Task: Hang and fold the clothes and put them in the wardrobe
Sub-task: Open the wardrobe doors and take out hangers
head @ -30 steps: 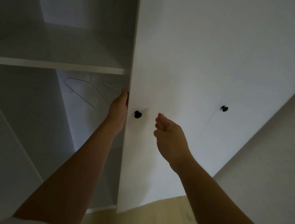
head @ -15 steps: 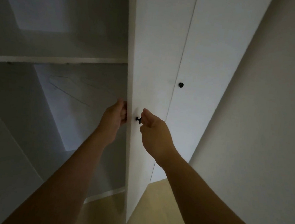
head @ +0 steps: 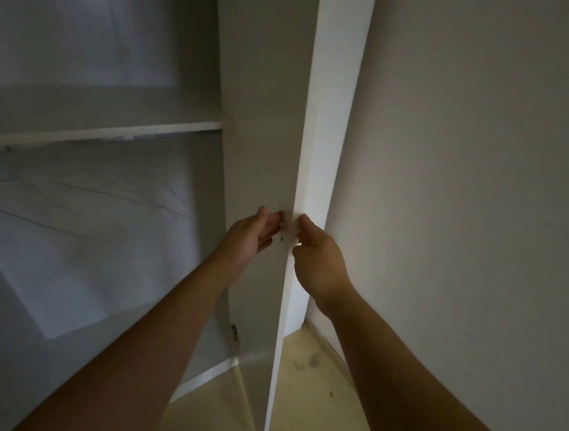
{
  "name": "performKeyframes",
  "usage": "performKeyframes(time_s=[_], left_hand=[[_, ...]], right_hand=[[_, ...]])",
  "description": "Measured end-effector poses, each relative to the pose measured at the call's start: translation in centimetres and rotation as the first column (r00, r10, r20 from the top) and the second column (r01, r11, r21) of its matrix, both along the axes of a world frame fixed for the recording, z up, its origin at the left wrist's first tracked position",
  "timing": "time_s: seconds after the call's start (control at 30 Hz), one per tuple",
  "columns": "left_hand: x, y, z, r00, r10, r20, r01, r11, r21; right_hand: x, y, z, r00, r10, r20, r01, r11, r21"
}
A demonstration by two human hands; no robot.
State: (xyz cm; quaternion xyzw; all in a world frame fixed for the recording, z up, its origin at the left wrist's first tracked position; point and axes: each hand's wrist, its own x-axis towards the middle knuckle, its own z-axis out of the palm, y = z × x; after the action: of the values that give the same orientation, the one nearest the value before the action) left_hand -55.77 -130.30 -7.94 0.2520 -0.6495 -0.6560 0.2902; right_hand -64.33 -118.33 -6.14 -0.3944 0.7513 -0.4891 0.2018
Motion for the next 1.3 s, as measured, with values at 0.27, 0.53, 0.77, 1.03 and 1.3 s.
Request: performKeyframes(time_s=[0.27, 0.53, 0.77, 1.03, 1.3], left_hand=[[-5.9, -1.1, 0.0, 0.986, -0.169, 0.015, 0.169, 0.985, -0.035], [-9.4, -3.3, -0.4, 0.960, -0.282, 0.004, 0.281, 0.957, -0.069], [-8.7, -7.0, -1.8, 0.930, -0.358, -0.087, 0.359, 0.933, -0.013], [-2.1, -9.7, -3.3, 0.997, -0.056, -0.047, 0.063, 0.983, 0.170], [11.8, -14.9, -5.4, 0.926, 0.292, 0.237, -0.354, 0.891, 0.284]], right_hand=[[-4.6, 0.3, 0.9, 0.988, -0.157, -0.003, 0.157, 0.987, 0.045], [-6.8, -1.5, 0.7, 0.946, -0.324, -0.010, 0.324, 0.946, 0.011], [-3.2, -4.3, -0.5, 0.865, -0.497, 0.070, 0.498, 0.867, 0.007], [3.0, -8.4, -1.8, 0.919, -0.389, -0.064, 0.392, 0.919, 0.046], [10.8, -17.4, -3.7, 0.996, 0.007, 0.090, -0.023, 0.984, 0.178]])
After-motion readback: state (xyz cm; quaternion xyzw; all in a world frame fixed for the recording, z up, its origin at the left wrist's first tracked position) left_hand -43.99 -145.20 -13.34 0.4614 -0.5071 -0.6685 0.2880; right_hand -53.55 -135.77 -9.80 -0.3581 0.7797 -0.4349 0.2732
